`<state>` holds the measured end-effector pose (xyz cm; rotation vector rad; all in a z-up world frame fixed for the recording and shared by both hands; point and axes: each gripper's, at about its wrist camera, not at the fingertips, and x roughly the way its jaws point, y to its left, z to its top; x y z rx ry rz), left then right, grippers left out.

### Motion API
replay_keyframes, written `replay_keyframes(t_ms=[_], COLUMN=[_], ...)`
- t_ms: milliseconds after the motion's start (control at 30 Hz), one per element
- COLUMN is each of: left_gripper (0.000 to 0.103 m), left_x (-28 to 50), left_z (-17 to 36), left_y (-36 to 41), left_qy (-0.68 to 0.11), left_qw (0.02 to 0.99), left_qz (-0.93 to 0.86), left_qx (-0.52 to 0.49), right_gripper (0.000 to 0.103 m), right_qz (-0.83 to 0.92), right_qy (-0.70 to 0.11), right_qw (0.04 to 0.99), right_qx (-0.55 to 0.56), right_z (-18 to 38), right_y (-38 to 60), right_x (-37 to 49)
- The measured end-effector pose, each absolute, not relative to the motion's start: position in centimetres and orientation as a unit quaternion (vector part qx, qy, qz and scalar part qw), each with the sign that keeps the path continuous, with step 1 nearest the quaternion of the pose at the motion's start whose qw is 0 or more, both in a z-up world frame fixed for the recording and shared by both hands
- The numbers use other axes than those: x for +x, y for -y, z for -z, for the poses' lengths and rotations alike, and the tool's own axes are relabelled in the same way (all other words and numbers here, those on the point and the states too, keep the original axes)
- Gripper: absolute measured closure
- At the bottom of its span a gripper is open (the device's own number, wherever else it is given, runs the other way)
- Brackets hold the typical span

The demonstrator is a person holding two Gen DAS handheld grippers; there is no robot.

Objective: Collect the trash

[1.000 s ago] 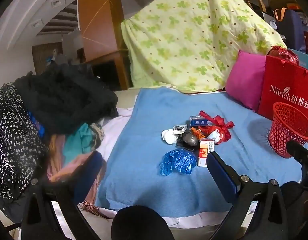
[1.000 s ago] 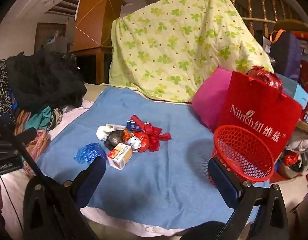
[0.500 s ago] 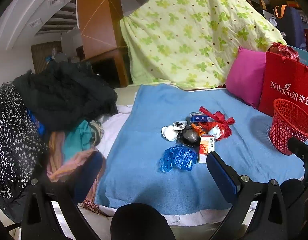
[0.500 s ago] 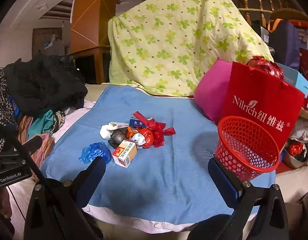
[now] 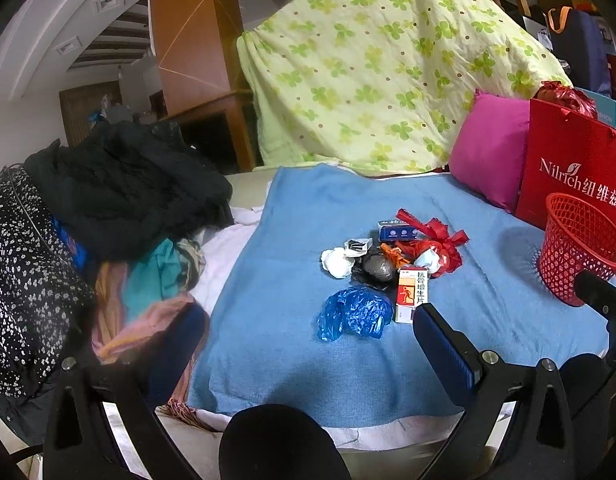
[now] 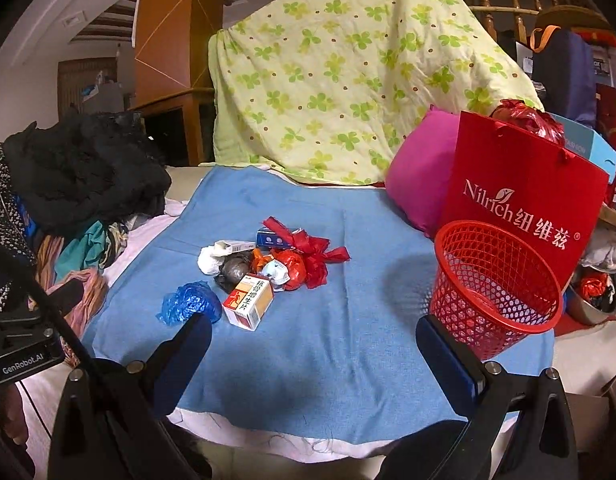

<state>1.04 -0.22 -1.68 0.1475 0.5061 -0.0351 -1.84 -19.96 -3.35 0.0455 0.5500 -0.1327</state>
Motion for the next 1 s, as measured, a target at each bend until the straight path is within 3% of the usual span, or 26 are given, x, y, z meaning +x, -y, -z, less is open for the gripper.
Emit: replay_keyframes(t_ms=[1000], left_gripper=[0.0], left_x=[3.2], left_z=[4.2], left_y=[-2.0], left_qy=[-0.299], left_qw=[0.951], left_qz=[0.003], left_qx=[0.079], right_gripper=[0.0], right_qz=[0.04], right_qy=[-0.31], right_qw=[0.949], right_qx=[0.045], right_z=[5.3], right_y=[18.0], right_x=[2.4])
